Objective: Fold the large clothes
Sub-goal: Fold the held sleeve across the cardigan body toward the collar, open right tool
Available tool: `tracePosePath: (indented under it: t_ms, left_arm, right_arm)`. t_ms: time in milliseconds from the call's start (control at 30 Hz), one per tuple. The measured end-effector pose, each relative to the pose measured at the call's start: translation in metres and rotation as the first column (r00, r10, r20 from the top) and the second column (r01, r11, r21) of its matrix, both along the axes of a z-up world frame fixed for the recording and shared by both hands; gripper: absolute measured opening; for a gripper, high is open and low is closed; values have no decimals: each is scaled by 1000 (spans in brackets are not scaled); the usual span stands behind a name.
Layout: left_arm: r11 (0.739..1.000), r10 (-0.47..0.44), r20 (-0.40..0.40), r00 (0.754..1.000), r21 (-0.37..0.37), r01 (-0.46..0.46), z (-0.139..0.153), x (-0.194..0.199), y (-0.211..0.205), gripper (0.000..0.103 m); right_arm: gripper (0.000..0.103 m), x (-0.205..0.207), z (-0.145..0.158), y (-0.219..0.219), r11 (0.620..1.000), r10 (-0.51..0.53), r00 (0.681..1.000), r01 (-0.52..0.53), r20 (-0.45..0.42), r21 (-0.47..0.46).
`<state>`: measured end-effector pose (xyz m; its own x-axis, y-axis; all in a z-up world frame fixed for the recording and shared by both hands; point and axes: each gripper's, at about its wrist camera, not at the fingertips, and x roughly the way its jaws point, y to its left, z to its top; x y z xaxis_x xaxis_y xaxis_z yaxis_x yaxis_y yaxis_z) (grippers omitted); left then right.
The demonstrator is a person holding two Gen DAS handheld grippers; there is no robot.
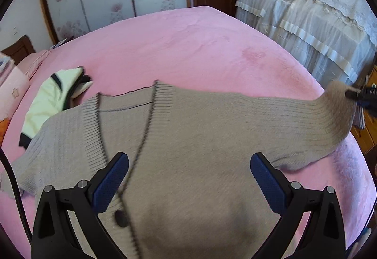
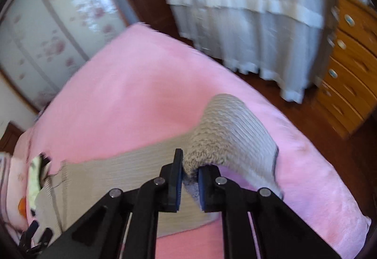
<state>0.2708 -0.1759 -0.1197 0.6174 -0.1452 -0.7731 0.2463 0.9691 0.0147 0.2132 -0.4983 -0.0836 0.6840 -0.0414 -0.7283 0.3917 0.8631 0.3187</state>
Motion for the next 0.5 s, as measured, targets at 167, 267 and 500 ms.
tracePosePath:
  t_ms: [167,267,500]
  left_arm:
    - [992,118,14,993,-42,-117,11,-8,80,103]
    - [984,173,14,985,-48,-173,8,-7,121,103]
    - [979,194,-96,976,-43,-199,-33,0,173,103]
  right_arm:
    - [12,33,28,124,961,276,959,-275,65,-16]
    - [14,54,9,190,929,368,930,-367,10,-55]
    - [33,64,-94,279,851,515,813,-523,-272,49]
